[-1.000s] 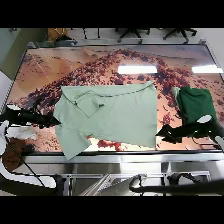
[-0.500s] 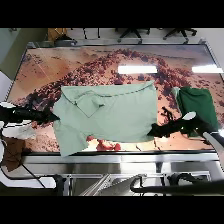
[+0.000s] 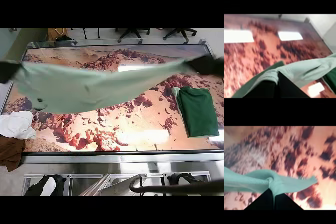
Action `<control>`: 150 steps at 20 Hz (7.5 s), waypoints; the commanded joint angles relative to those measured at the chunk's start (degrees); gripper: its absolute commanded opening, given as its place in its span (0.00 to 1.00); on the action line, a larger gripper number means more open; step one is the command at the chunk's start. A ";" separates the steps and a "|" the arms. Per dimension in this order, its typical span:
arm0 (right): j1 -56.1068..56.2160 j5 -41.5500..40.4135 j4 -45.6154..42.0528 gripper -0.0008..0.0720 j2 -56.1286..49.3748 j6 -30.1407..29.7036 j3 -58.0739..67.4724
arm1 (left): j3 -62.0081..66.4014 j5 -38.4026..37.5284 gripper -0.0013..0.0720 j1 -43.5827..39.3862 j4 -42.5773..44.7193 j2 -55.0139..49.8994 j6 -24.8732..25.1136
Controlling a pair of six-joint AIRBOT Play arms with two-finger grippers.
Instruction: Fold the shirts.
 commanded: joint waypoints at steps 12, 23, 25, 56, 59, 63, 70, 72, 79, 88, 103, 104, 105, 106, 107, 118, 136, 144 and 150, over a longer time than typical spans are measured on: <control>-6.88 2.69 1.79 0.04 -11.91 -3.85 18.91 | 17.11 -0.09 0.04 -8.09 17.35 -4.98 -7.02; 1.42 -8.26 3.34 0.04 -45.09 -9.57 -0.96 | 17.14 1.81 0.04 -22.38 28.63 -59.04 -9.35; 2.60 -12.76 3.34 0.04 -49.57 -9.57 -0.94 | 17.49 6.12 0.04 -21.18 28.63 -63.17 -9.46; -0.44 4.72 -23.50 0.67 -33.99 7.08 -2.40 | 17.70 -22.88 0.96 -16.33 37.16 -55.34 -27.67; -1.70 5.44 -23.56 0.67 -26.03 7.50 -10.51 | -1.92 -19.80 0.96 -14.71 37.24 -42.34 -26.93; -2.75 0.96 -23.54 0.67 -17.05 7.91 -24.59 | -31.34 -8.61 0.96 -12.79 37.05 -24.20 -26.95; -2.89 0.46 -23.61 0.67 -15.17 8.55 -32.46 | -56.39 9.22 0.96 -18.45 35.76 -11.98 -26.93; -2.95 0.46 -23.82 0.67 -15.17 8.55 -33.90 | -57.68 13.05 0.96 -20.79 32.89 -11.74 -26.93; -2.95 0.26 -24.85 0.67 -15.58 8.59 -35.89 | -57.70 9.53 0.48 -23.63 31.95 -10.84 -26.86; -2.95 0.85 -31.93 0.67 -17.55 14.12 -42.21 | -54.77 4.22 0.04 -23.63 32.15 2.47 -25.24; -2.84 3.08 -23.23 0.04 -14.45 12.13 -49.40 | -42.84 -10.29 0.04 -23.63 41.75 2.75 -27.56; -2.84 4.57 -28.30 0.04 -13.16 16.65 -49.42 | -42.95 -12.37 0.04 -23.63 43.45 2.78 -28.04; -2.84 6.29 -33.55 0.04 -11.50 20.59 -49.42 | -43.50 -13.55 0.04 -23.63 44.11 2.78 -28.30; -2.93 7.58 -37.11 0.04 -9.73 22.71 -49.42 | -44.19 -14.27 0.04 -23.63 44.22 2.78 -28.48; -2.95 8.26 -38.56 0.04 -7.67 23.98 -49.42 | -44.94 -14.49 0.04 -23.63 44.17 3.06 -28.48; -2.82 -11.74 -4.22 0.04 -10.84 0.13 -37.70 | -22.43 2.51 0.04 -24.70 42.69 -11.67 -26.73; -3.76 -17.75 1.75 0.76 -33.07 -14.34 -25.05 | 11.74 1.11 0.94 -23.15 42.71 -51.54 -24.65; 1.18 -16.68 2.78 0.74 -39.36 -13.99 -25.05 | 15.34 -4.92 0.91 -25.59 42.47 -51.43 -25.94; 3.50 -16.61 2.75 0.04 -40.63 -14.27 -24.92 | 15.34 -3.23 0.69 -32.04 42.47 -51.47 -25.94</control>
